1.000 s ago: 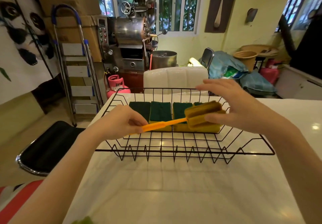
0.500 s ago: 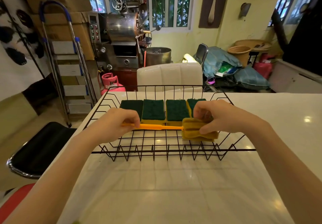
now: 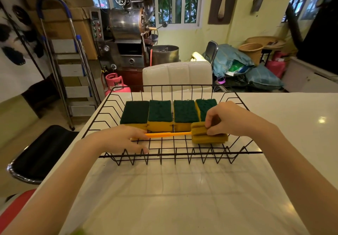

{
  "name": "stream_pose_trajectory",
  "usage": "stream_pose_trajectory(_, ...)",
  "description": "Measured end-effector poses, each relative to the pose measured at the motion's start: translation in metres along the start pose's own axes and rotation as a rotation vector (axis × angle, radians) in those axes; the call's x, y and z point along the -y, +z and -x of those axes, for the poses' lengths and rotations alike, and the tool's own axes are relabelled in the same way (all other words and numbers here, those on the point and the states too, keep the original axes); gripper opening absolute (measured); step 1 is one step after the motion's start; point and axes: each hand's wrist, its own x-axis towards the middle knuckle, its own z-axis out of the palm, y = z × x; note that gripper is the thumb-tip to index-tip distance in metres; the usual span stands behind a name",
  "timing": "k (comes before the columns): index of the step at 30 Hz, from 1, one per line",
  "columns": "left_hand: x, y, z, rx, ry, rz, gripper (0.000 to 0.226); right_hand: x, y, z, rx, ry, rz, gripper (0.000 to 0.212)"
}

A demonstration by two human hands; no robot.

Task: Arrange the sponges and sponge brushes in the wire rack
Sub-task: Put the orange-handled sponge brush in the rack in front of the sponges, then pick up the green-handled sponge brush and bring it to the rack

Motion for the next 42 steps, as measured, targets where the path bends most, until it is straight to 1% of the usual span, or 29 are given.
stream_pose_trajectory(5, 0.001, -0.001, 0.002, -0.017, 0.000, 0.066, 0.045, 0.004, -0.002, 0.002, 0.051, 0.029, -0.021, 0.006)
stream_pose_trajectory(7, 0.003, -0.001, 0.004, -0.025, 0.010, 0.101, 0.046, 0.005, -0.005, 0.005, 0.043, 0.027, -0.019, 0.006)
stream_pose_trajectory(8, 0.005, -0.002, 0.004, -0.035, 0.009, 0.128, 0.052, 0.005, -0.008, 0.007, 0.026, 0.022, -0.013, 0.009)
stream_pose_trajectory(11, 0.006, -0.006, 0.010, -0.082, 0.055, 0.191, 0.092, 0.007, -0.013, 0.015, -0.058, -0.006, -0.014, 0.026)
stream_pose_trajectory(12, 0.006, -0.008, 0.013, -0.108, 0.073, 0.204, 0.095, 0.010, -0.015, 0.018, -0.081, -0.019, -0.038, 0.033)
stream_pose_trajectory(13, 0.004, -0.011, 0.017, -0.144, 0.088, 0.220, 0.085, 0.014, -0.016, 0.022, -0.095, -0.035, -0.069, 0.039)
stream_pose_trajectory(15, -0.004, -0.019, 0.029, -0.213, 0.098, 0.271, 0.045, 0.025, -0.017, 0.030, -0.104, -0.082, -0.130, 0.048)
stream_pose_trajectory(16, -0.008, -0.022, 0.035, -0.241, 0.117, 0.289, 0.035, 0.033, -0.017, 0.035, -0.103, -0.109, -0.158, 0.051)
stream_pose_trajectory(18, -0.016, -0.028, 0.052, -0.289, 0.146, 0.310, 0.035, 0.051, -0.014, 0.045, -0.102, -0.173, -0.207, 0.056)
stream_pose_trajectory(20, -0.025, -0.030, 0.069, -0.342, 0.160, 0.337, 0.044, 0.071, -0.011, 0.054, -0.093, -0.240, -0.247, 0.061)
stream_pose_trajectory(23, -0.033, -0.025, 0.094, -0.524, 0.222, 0.358, 0.059, 0.101, -0.002, 0.069, -0.028, -0.313, -0.333, 0.070)
stream_pose_trajectory(25, -0.033, -0.016, 0.108, -0.651, 0.264, 0.418, 0.063, 0.119, 0.006, 0.078, 0.022, -0.356, -0.370, 0.077)
stream_pose_trajectory(27, -0.031, -0.007, 0.122, -0.692, 0.264, 0.474, 0.066, 0.133, 0.015, 0.085, 0.077, -0.374, -0.408, 0.085)
stream_pose_trajectory(28, -0.029, -0.002, 0.129, -0.677, 0.260, 0.495, 0.070, 0.139, 0.020, 0.087, 0.114, -0.369, -0.418, 0.087)
stream_pose_trajectory(30, -0.023, 0.010, 0.141, -0.598, 0.241, 0.530, 0.074, 0.147, 0.033, 0.091, 0.210, -0.352, -0.419, 0.087)
stream_pose_trajectory(34, -0.006, 0.042, 0.159, -0.389, 0.187, 0.550, 0.081, 0.160, 0.058, 0.096, 0.459, -0.321, -0.369, 0.077)
stream_pose_trajectory(36, 0.002, 0.057, 0.167, -0.318, 0.178, 0.580, 0.080, 0.166, 0.070, 0.099, 0.556, -0.322, -0.344, 0.075)
stream_pose_trajectory(38, 0.008, 0.069, 0.173, -0.262, 0.178, 0.617, 0.080, 0.170, 0.080, 0.102, 0.587, -0.321, -0.341, 0.075)
stream_pose_trajectory(42, 0.016, 0.085, 0.182, -0.169, 0.150, 0.637, 0.080, 0.176, 0.095, 0.107, 0.547, -0.314, -0.394, 0.076)
